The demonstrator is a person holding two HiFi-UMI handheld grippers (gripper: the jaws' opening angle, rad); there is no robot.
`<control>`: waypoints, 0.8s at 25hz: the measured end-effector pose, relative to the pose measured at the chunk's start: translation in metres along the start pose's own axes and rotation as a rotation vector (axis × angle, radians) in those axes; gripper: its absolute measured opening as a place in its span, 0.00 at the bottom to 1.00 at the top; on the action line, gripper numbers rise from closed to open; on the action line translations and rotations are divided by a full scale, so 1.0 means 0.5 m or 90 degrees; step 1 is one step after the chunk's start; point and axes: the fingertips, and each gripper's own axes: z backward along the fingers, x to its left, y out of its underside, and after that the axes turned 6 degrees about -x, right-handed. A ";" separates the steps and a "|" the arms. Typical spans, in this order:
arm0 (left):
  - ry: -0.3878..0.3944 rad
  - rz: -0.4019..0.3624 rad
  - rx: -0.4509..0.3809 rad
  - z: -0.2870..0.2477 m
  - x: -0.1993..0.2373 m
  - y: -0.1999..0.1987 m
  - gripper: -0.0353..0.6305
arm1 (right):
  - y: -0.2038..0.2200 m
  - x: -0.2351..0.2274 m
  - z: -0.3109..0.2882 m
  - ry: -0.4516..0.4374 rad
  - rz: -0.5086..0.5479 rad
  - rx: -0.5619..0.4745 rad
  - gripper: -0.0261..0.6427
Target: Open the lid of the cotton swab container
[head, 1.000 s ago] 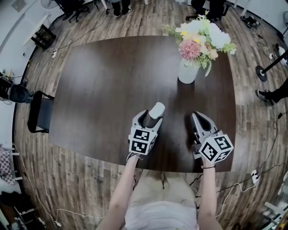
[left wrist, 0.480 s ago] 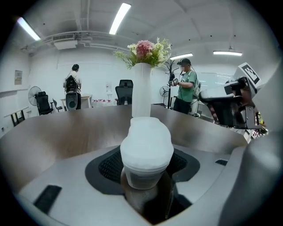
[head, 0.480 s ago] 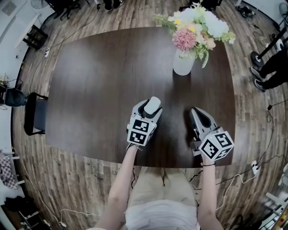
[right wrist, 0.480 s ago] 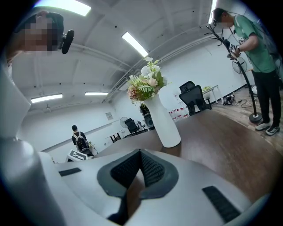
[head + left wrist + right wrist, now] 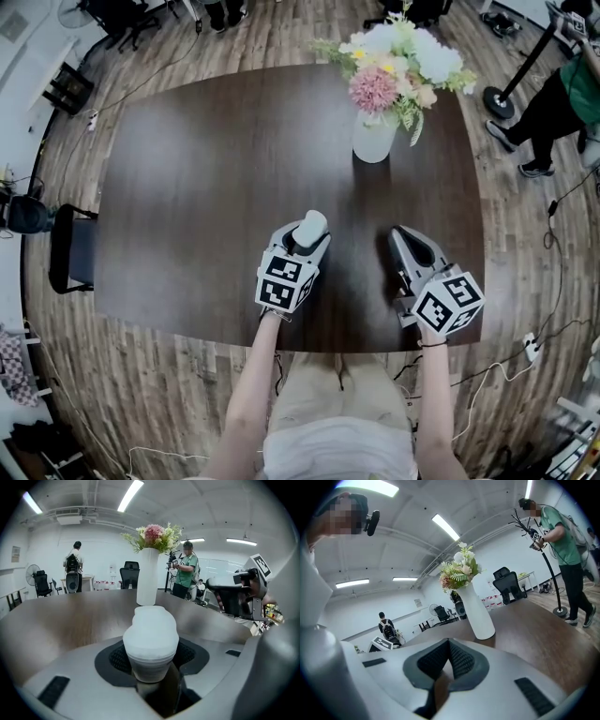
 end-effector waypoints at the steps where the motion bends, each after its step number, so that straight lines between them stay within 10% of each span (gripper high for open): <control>1: 0.007 -0.003 0.003 0.007 -0.006 -0.004 0.39 | -0.005 0.005 -0.001 -0.005 0.003 -0.001 0.07; 20: 0.255 -0.060 -0.013 0.202 -0.177 -0.197 0.39 | -0.184 0.200 0.006 -0.245 0.050 -0.047 0.07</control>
